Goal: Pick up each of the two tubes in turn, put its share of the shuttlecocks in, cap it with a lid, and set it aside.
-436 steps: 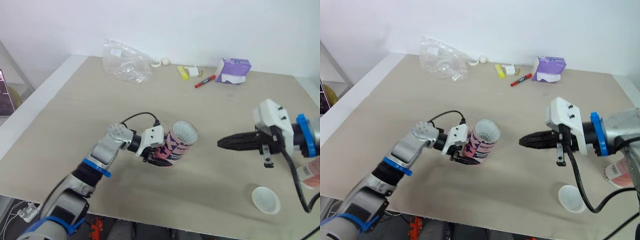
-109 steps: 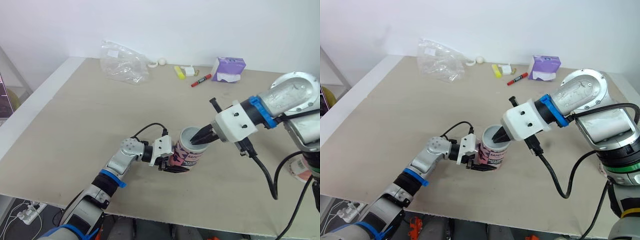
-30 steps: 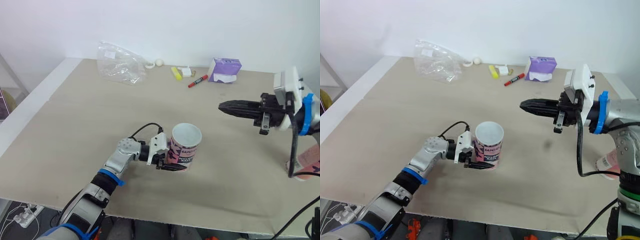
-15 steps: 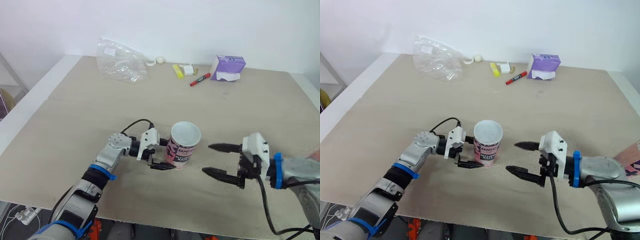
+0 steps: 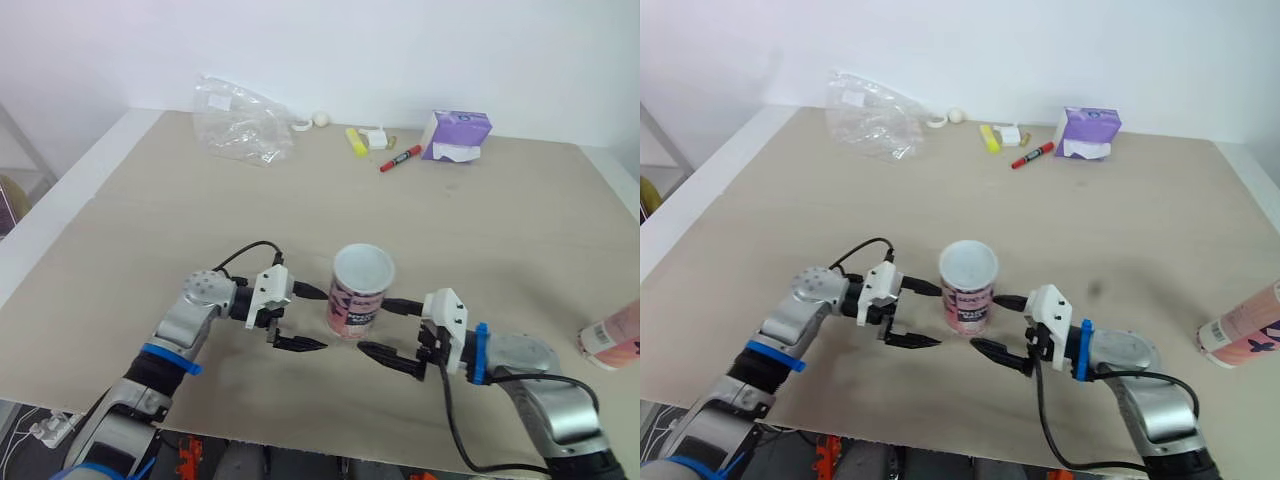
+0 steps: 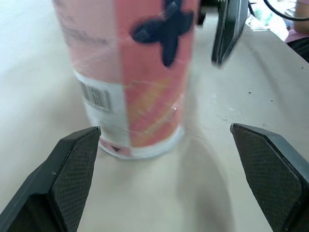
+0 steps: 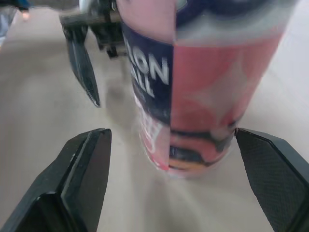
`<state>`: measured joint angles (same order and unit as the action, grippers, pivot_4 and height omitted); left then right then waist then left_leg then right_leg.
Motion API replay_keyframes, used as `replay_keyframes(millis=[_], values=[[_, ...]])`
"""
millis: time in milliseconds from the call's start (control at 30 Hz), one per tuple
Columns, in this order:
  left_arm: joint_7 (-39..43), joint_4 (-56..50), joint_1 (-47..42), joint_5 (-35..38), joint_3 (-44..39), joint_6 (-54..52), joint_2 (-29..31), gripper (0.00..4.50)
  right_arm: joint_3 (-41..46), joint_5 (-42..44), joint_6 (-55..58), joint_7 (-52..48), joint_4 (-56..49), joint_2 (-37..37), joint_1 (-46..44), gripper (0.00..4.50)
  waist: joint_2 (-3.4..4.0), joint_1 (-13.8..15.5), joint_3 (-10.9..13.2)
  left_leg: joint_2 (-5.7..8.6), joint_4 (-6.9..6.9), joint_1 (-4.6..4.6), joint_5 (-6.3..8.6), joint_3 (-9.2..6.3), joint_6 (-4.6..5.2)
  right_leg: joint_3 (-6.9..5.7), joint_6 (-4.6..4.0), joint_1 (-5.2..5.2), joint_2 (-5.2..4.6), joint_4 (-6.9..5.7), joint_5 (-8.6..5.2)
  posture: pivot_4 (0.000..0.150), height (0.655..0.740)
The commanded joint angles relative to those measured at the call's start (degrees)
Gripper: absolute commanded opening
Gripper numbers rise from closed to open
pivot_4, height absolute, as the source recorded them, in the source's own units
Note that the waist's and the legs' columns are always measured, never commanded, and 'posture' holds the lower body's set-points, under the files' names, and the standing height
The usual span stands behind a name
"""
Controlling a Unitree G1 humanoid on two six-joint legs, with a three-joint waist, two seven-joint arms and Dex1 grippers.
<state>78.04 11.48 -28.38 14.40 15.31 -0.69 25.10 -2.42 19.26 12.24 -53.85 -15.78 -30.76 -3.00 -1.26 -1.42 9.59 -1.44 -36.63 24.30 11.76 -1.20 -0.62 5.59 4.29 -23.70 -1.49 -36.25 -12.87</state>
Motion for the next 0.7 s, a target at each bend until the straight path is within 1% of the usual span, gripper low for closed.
replay_keyframes(millis=[33, 233, 533, 633, 700], values=[[0.1, -5.2, 2.2, 1.9, -1.4, -1.6, 2.1, 4.5, -1.1, -1.0, -3.5, 2.4, 1.4, 3.0, -1.2, 4.38, 0.0, 0.0, 0.0, -0.03, 0.0, 0.0, 0.0, -0.01, 0.0, -0.02, -0.01, 0.0, 0.03, 0.0, 0.01, 0.15, 0.74], [-1.2, -7.5, 3.7, 2.4, -1.4, -3.4, 3.2, 4.5, -3.3, -1.8, -5.3, 3.4, 3.1, 5.7, -2.2, 4.38, 0.01, 0.1, 0.0, -0.09, -0.02, -0.03, 0.0, 0.0, 0.0, -0.04, -0.14, 0.01, 0.07, -0.04, 0.0, 0.15, 0.74], [-2.2, -7.3, 3.7, 1.9, -0.9, -3.7, 2.9, 4.5, -6.2, -3.2, -7.4, 4.0, 7.1, 8.9, -5.8, 4.38, 0.02, 0.0, 0.0, -0.14, -0.07, -0.12, -0.02, 0.01, -0.02, -0.02, -0.32, 0.02, 0.16, -0.17, 0.01, 0.15, 0.74], [-3.1, -8.4, 4.4, 3.7, -1.8, -4.2, 1.9, 4.5, -7.4, -3.6, -8.1, 4.3, 8.9, 10.2, -7.1, 4.38, 0.03, 0.0, 0.0, -0.14, -0.07, -0.12, -0.02, 0.01, -0.02, -0.02, -0.28, 0.02, 0.16, -0.19, 0.03, 0.15, 0.74], [-3.7, -9.4, 5.1, 6.4, -3.3, -5.2, 1.0, 4.5, -7.6, -3.6, -8.3, 4.1, 9.7, 10.9, -7.9, 4.38, 0.03, 0.0, 0.0, -0.15, -0.08, -0.13, -0.02, 0.0, -0.02, -0.02, -0.21, 0.0, 0.18, -0.26, 0.07, 0.15, 0.74]])
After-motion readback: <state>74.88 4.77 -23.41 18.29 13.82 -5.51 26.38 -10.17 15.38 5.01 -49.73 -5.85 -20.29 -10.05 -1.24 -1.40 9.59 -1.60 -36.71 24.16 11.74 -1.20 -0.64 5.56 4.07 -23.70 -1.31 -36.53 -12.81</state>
